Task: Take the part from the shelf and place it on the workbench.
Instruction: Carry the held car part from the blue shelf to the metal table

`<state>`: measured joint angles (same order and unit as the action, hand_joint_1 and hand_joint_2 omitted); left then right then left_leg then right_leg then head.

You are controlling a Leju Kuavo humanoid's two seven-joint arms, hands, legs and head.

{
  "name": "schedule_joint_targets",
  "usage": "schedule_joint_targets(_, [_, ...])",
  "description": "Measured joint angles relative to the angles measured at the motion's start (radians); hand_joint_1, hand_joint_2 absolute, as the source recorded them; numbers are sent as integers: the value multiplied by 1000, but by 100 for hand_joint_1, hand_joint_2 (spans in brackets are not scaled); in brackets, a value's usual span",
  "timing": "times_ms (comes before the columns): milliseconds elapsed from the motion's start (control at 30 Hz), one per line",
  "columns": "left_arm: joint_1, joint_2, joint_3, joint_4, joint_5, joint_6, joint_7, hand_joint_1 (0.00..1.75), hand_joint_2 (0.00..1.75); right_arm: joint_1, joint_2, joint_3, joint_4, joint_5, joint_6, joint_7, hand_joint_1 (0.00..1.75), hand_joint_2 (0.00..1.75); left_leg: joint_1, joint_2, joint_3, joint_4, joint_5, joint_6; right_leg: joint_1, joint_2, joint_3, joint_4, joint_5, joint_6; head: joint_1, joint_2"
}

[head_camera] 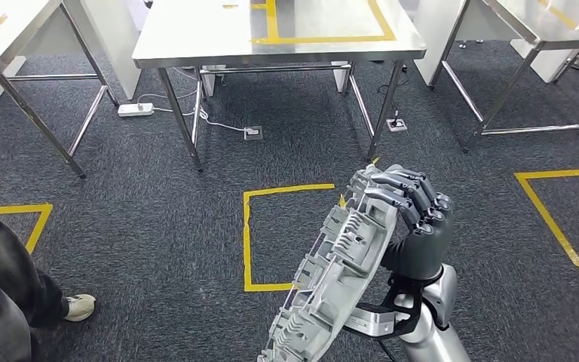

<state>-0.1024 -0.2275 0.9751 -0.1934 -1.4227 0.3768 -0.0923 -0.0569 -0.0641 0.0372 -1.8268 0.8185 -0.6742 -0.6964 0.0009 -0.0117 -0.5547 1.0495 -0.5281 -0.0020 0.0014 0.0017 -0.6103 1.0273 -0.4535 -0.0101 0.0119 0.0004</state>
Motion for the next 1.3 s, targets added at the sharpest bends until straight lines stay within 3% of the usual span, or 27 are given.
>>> schedule_joint_targets(67, [-1,0,0,0,1,2,-3,0,175,-1,-2,9,0,-8,6,0,175,175,0,4,-31,67,-30,-12,-8,-1,16,-9,-5,-9,-3,0])
schedule_joint_targets(133, [1,0,0,0,4,4,-4,0,175,-2,-3,17,2,-17,12,0,175,175,4,6,-105,198,-79,-21,-8,-3,28,-10,-17,-15,-4,0])
schedule_joint_targets(167, [3,1,0,0,6,6,-4,0,175,-2,-4,21,3,-21,13,-1,175,175,7,6,-140,251,-89,-24,-9,-3,35,-10,-23,-15,-4,0])
schedule_joint_targets(200, [5,2,0,0,7,7,-4,0,175,-2,-6,25,5,-24,14,-1,175,175,9,6,-161,274,-79,-27,-10,-2,43,-9,-29,-14,-4,0])
schedule_joint_targets(233, [7,2,0,0,8,7,-4,0,175,-2,-8,29,7,-27,14,-1,175,175,11,6,-163,255,-48,-30,-12,0,53,-9,-37,-11,-4,0])
schedule_joint_targets(300, [9,3,0,0,9,9,-4,0,175,-4,-12,36,11,-32,14,-1,175,175,16,7,-120,132,42,-35,-16,2,73,-6,-54,-2,-4,0])
schedule_joint_targets(367, [8,2,0,1,9,10,-5,0,175,-8,-17,40,15,-36,14,-1,175,175,16,7,-74,29,79,-29,-15,3,81,-1,-71,12,-6,0])
schedule_joint_targets(533, [9,2,0,1,7,11,-5,0,175,-15,-32,49,20,-48,13,0,175,175,14,6,-56,6,58,16,-14,2,79,18,-95,39,-1,0])
schedule_joint_targets(600, [9,2,0,0,4,11,-5,0,175,-17,-38,52,21,-47,13,0,175,175,15,6,-45,3,51,28,-15,1,25,121,-137,46,2,0])
schedule_joint_targets(667, [9,2,0,0,0,10,-4,0,175,-16,-42,54,22,-44,13,0,175,175,12,7,-36,3,40,32,-15,1,-65,258,-175,47,4,0])
schedule_joint_targets(700, [9,2,0,0,-2,10,-4,0,175,-15,-44,56,24,-45,14,0,175,175,10,7,-29,3,34,33,-15,1,-98,294,-170,45,4,0])
schedule_joint_targets(733, [9,2,0,0,-3,9,-3,0,175,-14,-46,56,24,-48,17,0,175,175,8,9,-21,3,28,34,-14,1,-112,292,-144,42,4,0])
schedule_joint_targets(800, [10,1,-1,0,-4,8,-2,0,175,-13,-50,58,25,-55,25,0,175,175,4,15,2,3,12,35,-7,-11,-85,178,-46,25,5,0])
schedule_joint_targets(867, [11,-2,-1,1,-4,7,-2,0,175,-14,-52,59,25,-55,30,0,175,175,-1,22,19,2,-5,29,10,-48,-41,57,15,5,5,0])
schedule_joint_targets(933, [11,-4,-1,2,-4,6,-1,0,175,-14,-52,60,25,-49,31,0,175,175,-5,37,26,-3,-15,19,22,-63,-27,20,16,-5,4,0])
schedule_joint_targets(1000, [10,-4,-1,1,-4,6,-1,0,175,-12,-53,61,24,-45,32,0,175,175,-6,54,37,-7,-24,8,18,-42,-21,10,15,-9,5,0])
schedule_joint_targets(1067, [9,-4,-1,-1,-5,6,-1,0,175,-10,-53,61,24,-44,33,0,175,175,-7,44,28,31,-48,-4,7,-23,-6,-1,12,-17,0,0])
schedule_joint_targets(1100, [9,-4,-2,-1,-5,7,-1,0,175,-9,-53,61,23,-43,33,0,175,175,-5,32,2,81,-68,-8,3,-17,2,-4,10,-21,-3,0])
schedule_joint_targets(1167, [11,-3,-2,-1,-5,7,-1,0,175,-7,-53,60,23,-42,31,0,175,175,-1,17,-83,217,-110,-17,0,-2,12,-4,1,-25,-6,0])
schedule_joint_targets(1200, [12,-3,-2,-1,-5,7,-1,0,175,-3,-53,60,23,-40,29,0,175,175,2,16,-121,265,-111,-21,-1,5,18,-4,-4,-24,-6,0])
schedule_joint_targets(1233, [15,-2,-2,-1,-5,7,-1,0,175,1,-53,60,23,-38,26,0,175,175,4,15,-145,279,-92,-24,-3,13,26,-4,-10,-22,-6,0])
schedule_joint_targets(1267, [16,0,-2,-1,-4,7,-1,0,175,4,-53,60,23,-37,24,0,175,175,6,15,-147,252,-52,-26,-5,18,36,-3,-18,-19,-7,0])
schedule_joint_targets(1300, [17,0,-2,-1,-4,7,-1,0,175,6,-53,61,23,-41,23,0,175,175,8,15,-132,190,1,-27,-7,22,46,-2,-26,-15,-7,0])
